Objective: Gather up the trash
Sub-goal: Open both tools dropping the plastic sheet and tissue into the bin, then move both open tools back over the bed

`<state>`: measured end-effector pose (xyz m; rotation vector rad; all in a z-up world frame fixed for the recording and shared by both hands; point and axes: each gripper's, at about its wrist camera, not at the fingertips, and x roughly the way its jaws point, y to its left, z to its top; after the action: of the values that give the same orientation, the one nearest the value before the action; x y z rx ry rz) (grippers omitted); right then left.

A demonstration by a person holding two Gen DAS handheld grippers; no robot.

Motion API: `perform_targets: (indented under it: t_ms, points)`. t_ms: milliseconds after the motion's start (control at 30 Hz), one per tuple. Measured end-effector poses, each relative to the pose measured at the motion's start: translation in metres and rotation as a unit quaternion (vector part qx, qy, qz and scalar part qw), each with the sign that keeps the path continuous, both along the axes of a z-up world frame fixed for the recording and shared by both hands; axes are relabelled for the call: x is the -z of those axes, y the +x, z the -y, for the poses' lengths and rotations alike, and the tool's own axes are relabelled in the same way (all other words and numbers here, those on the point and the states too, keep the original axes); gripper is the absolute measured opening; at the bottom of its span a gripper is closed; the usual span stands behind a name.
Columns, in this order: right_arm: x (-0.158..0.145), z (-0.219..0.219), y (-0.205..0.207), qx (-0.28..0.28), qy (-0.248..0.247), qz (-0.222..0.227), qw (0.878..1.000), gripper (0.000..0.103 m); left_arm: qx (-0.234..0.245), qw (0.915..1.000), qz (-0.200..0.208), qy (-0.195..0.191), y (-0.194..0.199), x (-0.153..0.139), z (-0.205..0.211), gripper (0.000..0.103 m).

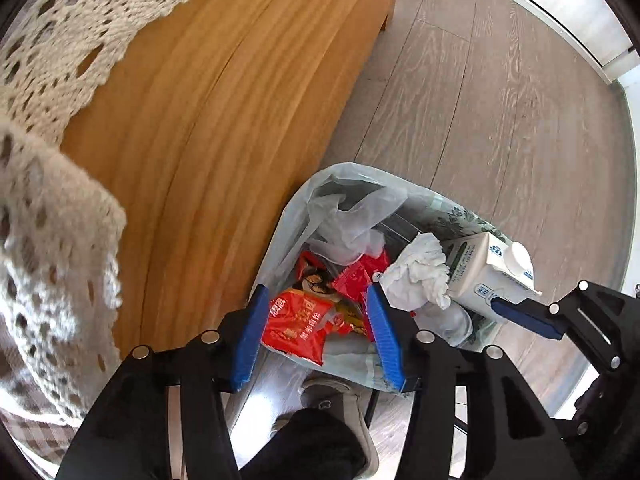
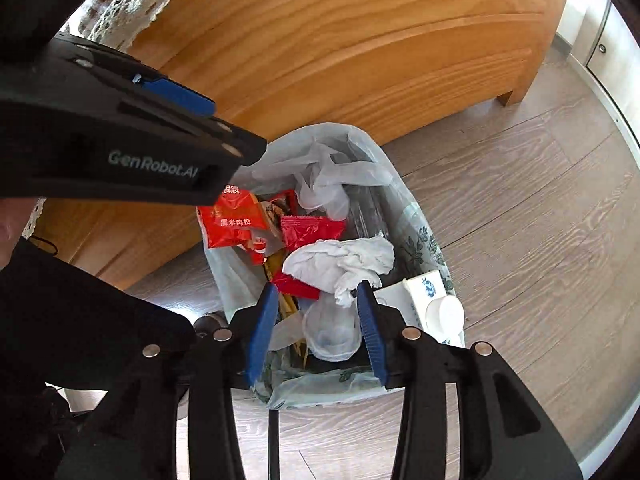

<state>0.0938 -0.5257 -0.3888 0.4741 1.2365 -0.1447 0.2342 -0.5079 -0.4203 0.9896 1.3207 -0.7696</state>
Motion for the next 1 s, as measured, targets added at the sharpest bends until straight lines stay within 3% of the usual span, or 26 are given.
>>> perform_targets:
  t_ms: [133,200,333,433,567,733,800,933,1000]
  points:
    - [-0.005,-0.004,-0.003,-0.001,-0.001,-0.002,1.0,0.04,-0.004,0.9999,-0.004,-0.011,-0.004,-0.012,-0.001,0.049]
    - [-0.009,-0.004,-0.004,0.0,-0.005,-0.001,1.0,0.04,-0.004,0.9999,-0.004,-0.014,-0.005,-0.014,-0.001,0.056]
    - [-0.02,-0.005,-0.006,0.002,-0.021,0.002,1.0,0.04,-0.016,0.9998,0.0,-0.01,-0.005,-0.022,-0.004,0.057]
    - [-0.032,-0.001,-0.011,0.004,-0.039,0.003,0.999,0.043,-0.037,0.9985,-0.021,-0.033,-0.008,-0.042,-0.008,0.057]
    - [-0.048,0.005,-0.019,0.007,-0.07,-0.006,0.998,0.046,-0.014,0.9955,-0.036,-0.087,-0.024,-0.082,-0.011,0.061]
    - [-0.091,0.011,-0.017,-0.001,-0.119,-0.002,0.993,0.046,0.002,0.9837,-0.035,-0.177,-0.028,-0.142,-0.029,0.064]
    - [-0.109,0.012,-0.012,-0.006,-0.144,0.006,0.99,0.051,-0.009,0.9782,-0.033,-0.205,-0.02,-0.163,-0.041,0.064]
    - [-0.156,0.006,0.008,-0.017,-0.197,0.027,0.98,0.052,-0.036,0.9641,-0.002,-0.263,0.006,-0.213,-0.076,0.065]
    - [-0.183,0.001,0.021,-0.016,-0.214,0.054,0.975,0.053,-0.052,0.9543,0.028,-0.293,0.023,-0.239,-0.101,0.07]
